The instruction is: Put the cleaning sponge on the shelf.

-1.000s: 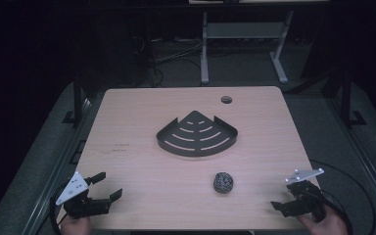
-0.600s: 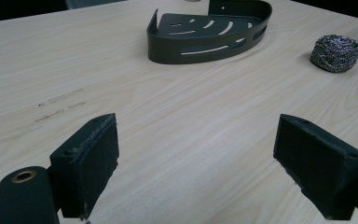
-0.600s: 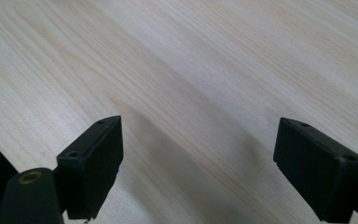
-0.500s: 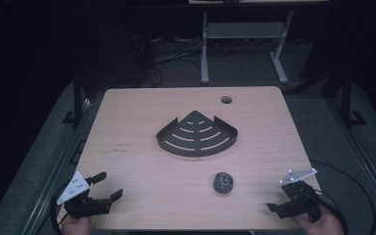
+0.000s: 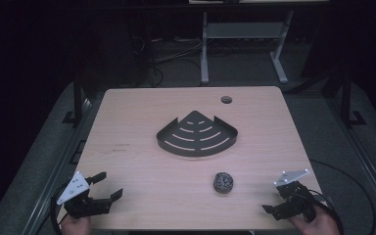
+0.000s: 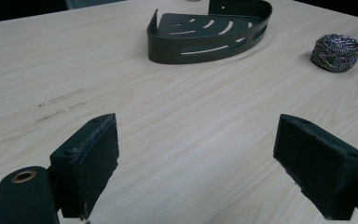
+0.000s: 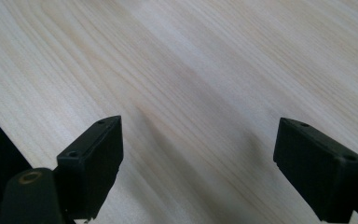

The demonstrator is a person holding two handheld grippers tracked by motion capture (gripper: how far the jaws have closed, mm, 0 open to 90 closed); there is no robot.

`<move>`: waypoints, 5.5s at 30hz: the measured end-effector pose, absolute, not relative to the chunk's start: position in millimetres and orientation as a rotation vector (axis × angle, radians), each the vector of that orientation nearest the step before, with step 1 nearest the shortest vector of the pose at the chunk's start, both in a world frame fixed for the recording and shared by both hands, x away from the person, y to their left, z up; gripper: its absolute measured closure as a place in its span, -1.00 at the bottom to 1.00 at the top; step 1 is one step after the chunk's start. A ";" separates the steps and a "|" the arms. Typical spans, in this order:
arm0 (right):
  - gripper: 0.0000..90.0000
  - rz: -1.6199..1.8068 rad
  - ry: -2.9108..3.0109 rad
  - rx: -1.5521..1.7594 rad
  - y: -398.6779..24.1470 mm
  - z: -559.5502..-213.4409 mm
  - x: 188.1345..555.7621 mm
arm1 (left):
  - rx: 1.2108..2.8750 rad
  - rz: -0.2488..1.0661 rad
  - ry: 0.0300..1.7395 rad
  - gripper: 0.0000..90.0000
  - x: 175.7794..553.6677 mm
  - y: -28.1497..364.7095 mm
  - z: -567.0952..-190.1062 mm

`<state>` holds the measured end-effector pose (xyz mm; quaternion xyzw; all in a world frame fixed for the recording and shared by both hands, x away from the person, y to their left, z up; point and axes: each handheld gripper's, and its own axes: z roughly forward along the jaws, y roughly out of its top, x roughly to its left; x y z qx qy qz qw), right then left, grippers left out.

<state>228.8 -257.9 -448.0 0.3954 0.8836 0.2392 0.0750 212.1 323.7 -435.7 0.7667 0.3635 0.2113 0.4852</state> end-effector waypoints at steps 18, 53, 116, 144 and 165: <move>-0.66 0.706 2.728 1.088 -233.7 -446.3 229.3 | 1.870 0.517 0.885 -0.70 211.7 323.7 -435.6; -0.66 0.682 2.809 0.938 -198.2 -433.3 241.6 | 1.871 0.520 0.882 -0.70 211.5 323.9 -435.6; -0.67 0.513 2.940 0.751 -120.6 -429.0 298.2 | 1.841 0.517 0.896 -0.70 210.8 330.7 -434.6; -0.34 0.385 2.992 0.712 -103.1 -435.8 312.9 | 1.833 0.520 0.894 -0.70 210.6 332.8 -433.6; -0.28 0.461 3.001 0.726 -108.1 -429.3 316.0 | 1.829 0.527 0.898 -0.70 210.2 332.2 -433.6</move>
